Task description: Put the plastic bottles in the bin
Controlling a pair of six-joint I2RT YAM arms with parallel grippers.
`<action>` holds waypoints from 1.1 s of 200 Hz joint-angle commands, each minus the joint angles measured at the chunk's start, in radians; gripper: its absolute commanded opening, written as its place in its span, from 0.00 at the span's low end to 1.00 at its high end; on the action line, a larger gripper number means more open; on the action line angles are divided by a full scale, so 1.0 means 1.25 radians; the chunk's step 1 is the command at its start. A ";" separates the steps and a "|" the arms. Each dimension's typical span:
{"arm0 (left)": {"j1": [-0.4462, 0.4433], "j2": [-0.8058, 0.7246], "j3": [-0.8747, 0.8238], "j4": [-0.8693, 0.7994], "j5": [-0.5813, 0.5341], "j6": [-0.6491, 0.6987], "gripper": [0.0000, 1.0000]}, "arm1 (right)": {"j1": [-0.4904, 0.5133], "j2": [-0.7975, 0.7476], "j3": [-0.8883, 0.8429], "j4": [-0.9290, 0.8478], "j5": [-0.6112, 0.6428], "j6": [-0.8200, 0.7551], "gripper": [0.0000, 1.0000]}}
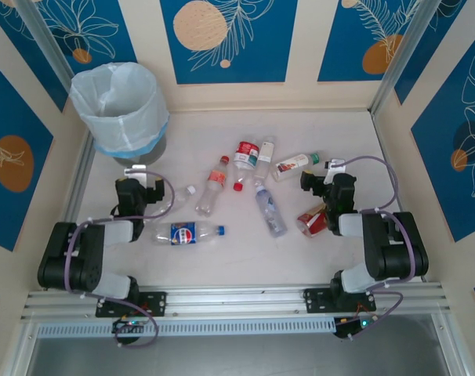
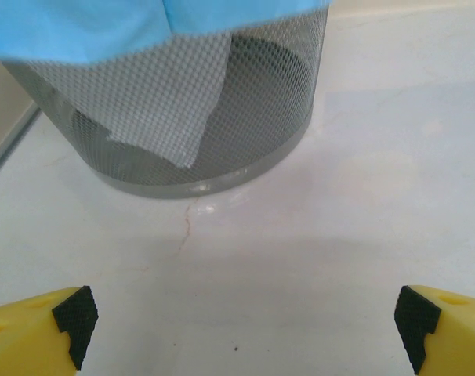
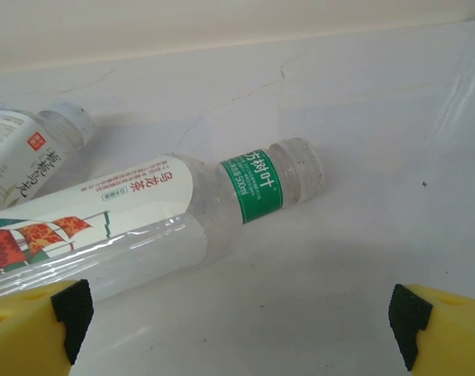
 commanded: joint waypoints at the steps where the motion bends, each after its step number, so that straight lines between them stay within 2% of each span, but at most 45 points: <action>1: -0.003 -0.081 0.015 -0.069 -0.009 -0.009 0.99 | 0.007 -0.081 0.012 -0.075 -0.017 -0.015 1.00; 23: -0.004 -0.165 0.018 -0.143 -0.079 -0.066 0.99 | 0.019 -0.153 0.053 -0.203 -0.023 -0.005 0.99; 51: -0.011 -0.326 0.024 -0.294 -0.130 -0.206 0.99 | 0.025 -0.243 0.136 -0.418 -0.034 0.136 0.99; 74: -0.022 -0.441 0.064 -0.514 -0.160 -0.330 0.99 | 0.030 -0.290 0.184 -0.548 -0.082 0.225 0.99; 91: -0.024 -0.480 0.124 -0.692 -0.156 -0.430 0.99 | 0.040 -0.301 0.217 -0.645 -0.140 0.259 0.99; 101: -0.025 -0.481 0.155 -0.790 -0.130 -0.469 0.99 | 0.051 -0.298 0.238 -0.723 -0.150 0.262 0.99; 122: -0.026 -0.470 0.187 -0.915 -0.078 -0.526 0.99 | 0.068 -0.289 0.279 -0.895 -0.078 0.291 1.00; 150: -0.026 -0.427 0.222 -0.928 0.046 -0.525 0.99 | 0.067 -0.300 0.349 -1.140 0.019 0.408 0.99; 184: -0.027 -0.332 0.285 -0.909 0.238 -0.503 0.99 | 0.064 -0.293 0.375 -1.332 0.066 0.518 0.99; 200: -0.026 -0.285 0.324 -0.918 0.342 -0.498 0.99 | 0.066 -0.277 0.381 -1.386 0.063 0.574 0.99; 220: -0.026 -0.246 0.358 -0.953 0.397 -0.496 0.99 | 0.070 -0.282 0.361 -1.393 0.097 0.619 0.99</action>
